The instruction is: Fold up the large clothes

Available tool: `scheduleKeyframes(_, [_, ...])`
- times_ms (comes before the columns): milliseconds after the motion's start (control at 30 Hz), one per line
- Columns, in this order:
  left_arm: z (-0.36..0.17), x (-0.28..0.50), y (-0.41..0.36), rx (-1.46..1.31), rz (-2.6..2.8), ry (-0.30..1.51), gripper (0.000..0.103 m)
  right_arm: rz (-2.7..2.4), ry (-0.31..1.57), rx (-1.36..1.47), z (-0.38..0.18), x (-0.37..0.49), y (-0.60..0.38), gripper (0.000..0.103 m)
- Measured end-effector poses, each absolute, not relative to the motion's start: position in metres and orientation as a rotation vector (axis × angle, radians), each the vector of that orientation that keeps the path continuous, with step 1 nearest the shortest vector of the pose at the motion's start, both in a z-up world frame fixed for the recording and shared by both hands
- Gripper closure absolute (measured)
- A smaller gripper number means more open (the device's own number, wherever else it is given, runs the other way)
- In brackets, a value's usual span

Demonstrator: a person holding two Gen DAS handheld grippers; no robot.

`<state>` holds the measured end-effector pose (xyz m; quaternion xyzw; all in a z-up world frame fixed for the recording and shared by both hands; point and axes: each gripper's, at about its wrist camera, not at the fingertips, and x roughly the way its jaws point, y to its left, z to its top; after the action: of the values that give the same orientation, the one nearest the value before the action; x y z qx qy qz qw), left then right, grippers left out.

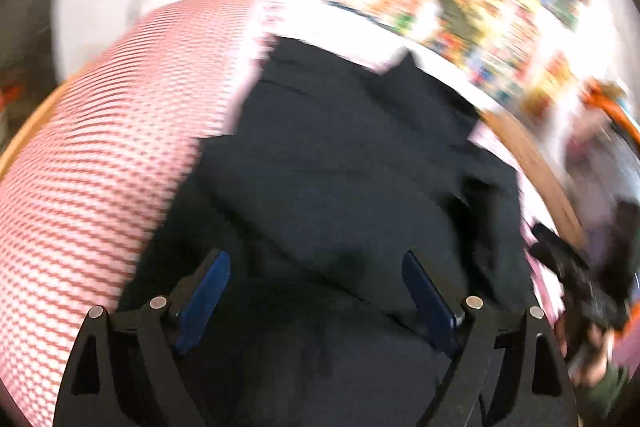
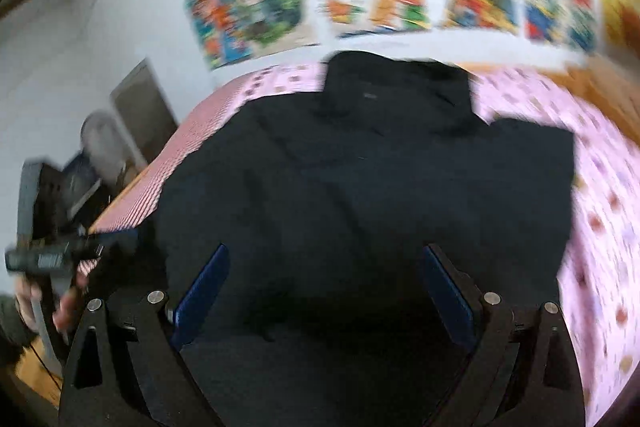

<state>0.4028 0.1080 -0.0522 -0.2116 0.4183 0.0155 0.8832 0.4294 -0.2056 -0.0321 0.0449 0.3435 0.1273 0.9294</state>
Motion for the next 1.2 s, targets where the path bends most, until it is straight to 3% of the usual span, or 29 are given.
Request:
scheduleKeyframes(133, [-0.065,0.421,0.14,-0.58,0.067,0.886,0.015,0.273,0.756,0.096,-0.031,0.456,-0.166,0.01])
scheduleKeyframes(300, [-0.07,0.432,0.138,-0.543,0.094,0.882,0.015,0.203,0.847,0.12,-0.047,0.464,-0.153,0.012])
scheduleKeyframes(367, [-0.072,0.434,0.134,-0.528,0.09,0.889,0.015,0.185,0.863,0.11,-0.053,0.459,-0.156,0.032])
scheduleKeyframes(400, [-0.071,0.432,0.133,-0.527,0.088,0.891,0.015,0.189,0.864,0.119,-0.054,0.456,-0.16,0.036])
scheduleKeyframes(467, [-0.072,0.433,0.13,-0.529,0.083,0.897,0.015,0.167,0.853,0.122,-0.052,0.451,-0.168,0.065])
scheduleKeyframes(567, [-0.072,0.433,0.127,-0.524,0.083,0.896,0.015,0.153,0.821,0.135,-0.044,0.441,-0.184,0.078])
scheduleKeyframes(633, [-0.07,0.433,0.125,-0.516,0.086,0.891,0.015,0.133,0.78,0.125,-0.035,0.432,-0.193,0.082])
scheduleKeyframes(867, [-0.072,0.432,0.119,-0.494,0.106,0.887,0.015,-0.03,0.519,0.024,0.003,0.39,-0.241,0.083])
scheduleKeyframes(1033, [-0.078,0.432,0.116,-0.496,0.109,0.907,0.015,-0.135,0.615,-0.059,-0.033,0.394,-0.261,0.081])
scheduleKeyframes(1200, [-0.075,0.426,0.114,-0.472,0.117,0.888,0.015,-0.131,0.794,0.018,-0.074,0.387,-0.281,0.058])
